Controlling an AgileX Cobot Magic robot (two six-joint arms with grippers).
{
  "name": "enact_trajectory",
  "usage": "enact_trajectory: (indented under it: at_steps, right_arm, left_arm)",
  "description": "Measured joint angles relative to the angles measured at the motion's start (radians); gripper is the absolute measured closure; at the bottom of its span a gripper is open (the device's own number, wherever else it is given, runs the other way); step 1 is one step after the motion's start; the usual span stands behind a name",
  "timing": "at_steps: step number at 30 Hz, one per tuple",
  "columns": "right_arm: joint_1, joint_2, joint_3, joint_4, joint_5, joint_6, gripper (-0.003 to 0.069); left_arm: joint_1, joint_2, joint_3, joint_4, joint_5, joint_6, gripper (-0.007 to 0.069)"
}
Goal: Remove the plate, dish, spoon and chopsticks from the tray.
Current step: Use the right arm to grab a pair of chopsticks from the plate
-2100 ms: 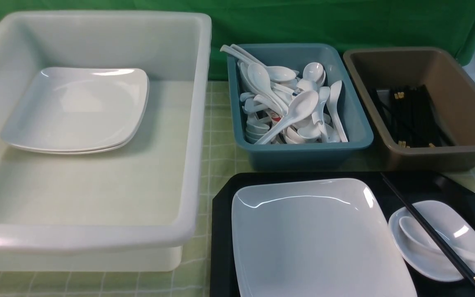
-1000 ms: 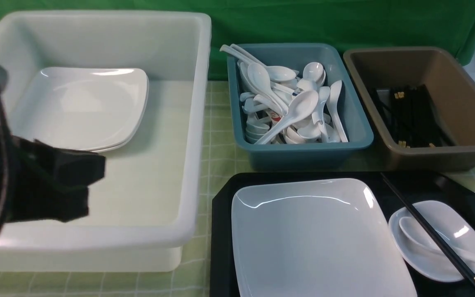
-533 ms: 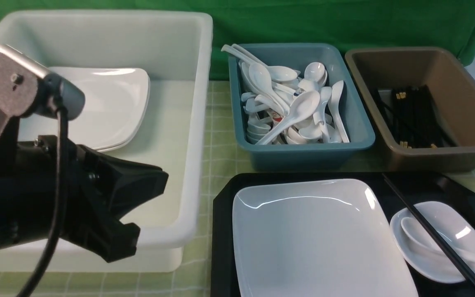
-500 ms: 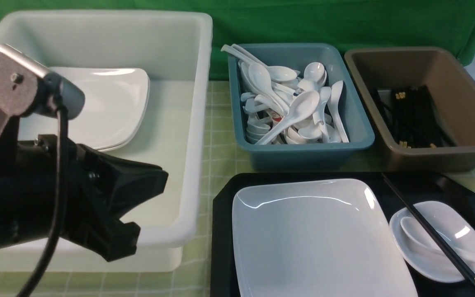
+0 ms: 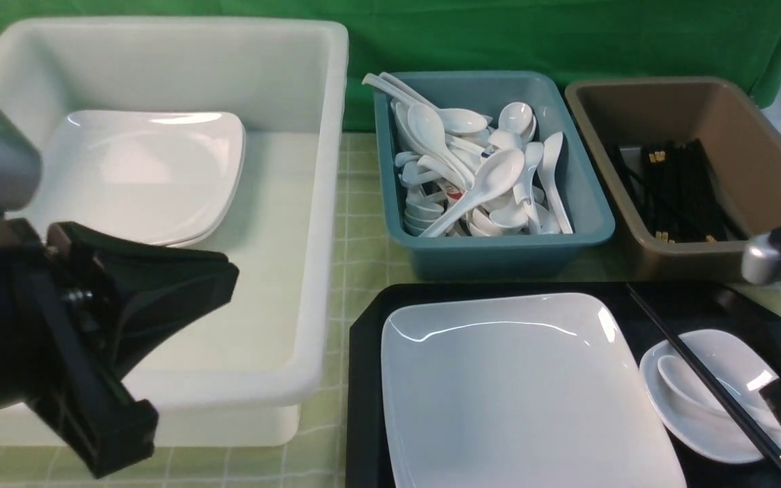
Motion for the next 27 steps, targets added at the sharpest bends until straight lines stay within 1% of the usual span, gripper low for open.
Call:
enact_trajectory:
  at_steps: [3,4,5,9,17,27]
  right_arm:
    - [0.000,0.058,-0.003,0.000,-0.005,-0.005,0.0370]
    - [0.000,0.099,-0.005,0.000,-0.023,-0.005,0.0331]
    - [0.000,0.117,-0.005,0.000,-0.036,-0.006,0.0309]
    - [0.000,0.157,-0.005,0.000,-0.062,-0.007,0.0265]
    - [0.000,0.230,-0.005,0.000,-0.119,-0.008,0.0261]
    - [0.000,0.265,-0.006,-0.050,-0.145,-0.005,0.0261]
  left_arm:
    - [0.000,-0.020,0.000,0.003,0.001,0.000,0.0619]
    - [0.000,-0.030,0.000,0.003,0.003,0.001,0.0619]
    - [0.000,-0.035,0.000,0.003,0.004,0.001,0.0619]
    - [0.000,-0.037,0.000,0.003,0.008,0.001,0.0619]
    - [0.000,-0.037,0.000,0.004,0.010,0.001,0.0619]
    - [0.000,-0.037,0.000,0.006,0.010,0.001,0.0619]
